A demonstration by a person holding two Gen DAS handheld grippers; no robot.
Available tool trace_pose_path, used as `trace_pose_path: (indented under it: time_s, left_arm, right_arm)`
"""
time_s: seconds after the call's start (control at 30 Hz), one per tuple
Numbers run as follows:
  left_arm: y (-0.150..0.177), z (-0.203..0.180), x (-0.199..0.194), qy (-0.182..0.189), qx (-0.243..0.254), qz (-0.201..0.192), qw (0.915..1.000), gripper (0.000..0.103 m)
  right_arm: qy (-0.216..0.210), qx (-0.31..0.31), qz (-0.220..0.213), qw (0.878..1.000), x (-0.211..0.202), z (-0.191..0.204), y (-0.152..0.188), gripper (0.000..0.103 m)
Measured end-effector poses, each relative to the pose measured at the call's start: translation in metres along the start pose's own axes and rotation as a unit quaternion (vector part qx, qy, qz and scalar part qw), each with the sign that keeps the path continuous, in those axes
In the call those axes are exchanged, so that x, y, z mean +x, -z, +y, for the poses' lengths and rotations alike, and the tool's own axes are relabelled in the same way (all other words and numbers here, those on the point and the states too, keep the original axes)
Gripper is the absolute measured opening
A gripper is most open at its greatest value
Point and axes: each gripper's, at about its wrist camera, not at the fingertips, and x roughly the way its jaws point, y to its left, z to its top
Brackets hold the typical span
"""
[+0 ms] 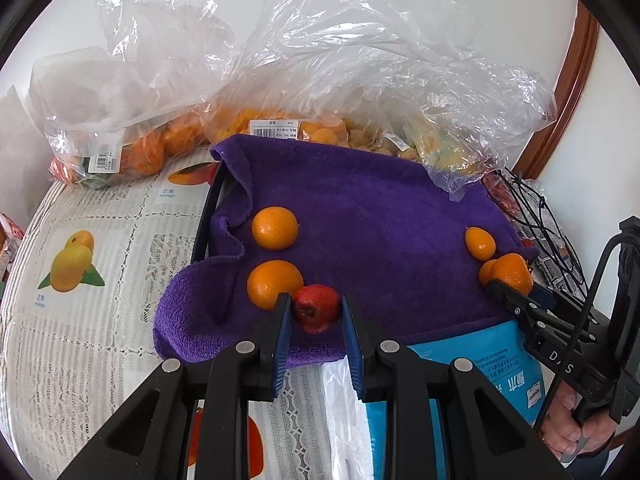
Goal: Organize fruits
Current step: 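Open the right gripper on the towel while the left gripper releases the apple, then move both open grippers back toward the loose fruit on the cloth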
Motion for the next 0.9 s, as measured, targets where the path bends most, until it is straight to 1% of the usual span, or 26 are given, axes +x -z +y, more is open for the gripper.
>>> trace_pose_path:
  time_s: [0.27, 0.57, 0.6, 0.63, 0.67, 0.8, 0.83, 0.9]
  left_arm:
    - [0.002, 0.003, 0.006, 0.018, -0.015, 0.001, 0.9997, 0.024]
    - [0.003, 0.002, 0.007, 0.023, -0.013, -0.006, 0.9996, 0.024]
    - [0.003, 0.001, 0.006, 0.022, -0.011, -0.006, 0.9997, 0.026]
    - [0.002, 0.001, 0.006, 0.02, -0.009, -0.004, 0.9998, 0.034]
    - [0.003, 0.0, 0.006, 0.016, -0.01, -0.005, 0.9998, 0.042]
    - [0.001, -0.001, -0.001, 0.012, -0.006, -0.02, 0.9997, 0.05]
    - [0.0, -0.001, -0.003, 0.012, -0.006, -0.023, 0.9996, 0.054]
    - [0.0, -0.001, -0.006, 0.012, -0.008, -0.03, 0.9995, 0.055]
  right_arm:
    - [0.006, -0.008, -0.008, 1.0, -0.003, 0.002, 0.002, 0.046]
    - [-0.002, -0.007, -0.013, 1.0, -0.008, 0.002, 0.003, 0.046]
    - [-0.002, -0.005, -0.014, 1.0, -0.008, 0.002, 0.003, 0.046]
    - [-0.002, -0.004, -0.014, 1.0, -0.008, 0.002, 0.003, 0.047]
    - [-0.001, -0.002, -0.014, 1.0, -0.008, 0.002, 0.003, 0.05]
    - [0.001, 0.004, -0.021, 1.0, -0.011, 0.0, 0.004, 0.051]
    - [0.002, 0.004, -0.023, 1.0, -0.012, 0.0, 0.004, 0.051]
    - [0.007, -0.001, -0.028, 1.0, -0.013, 0.0, 0.004, 0.051]
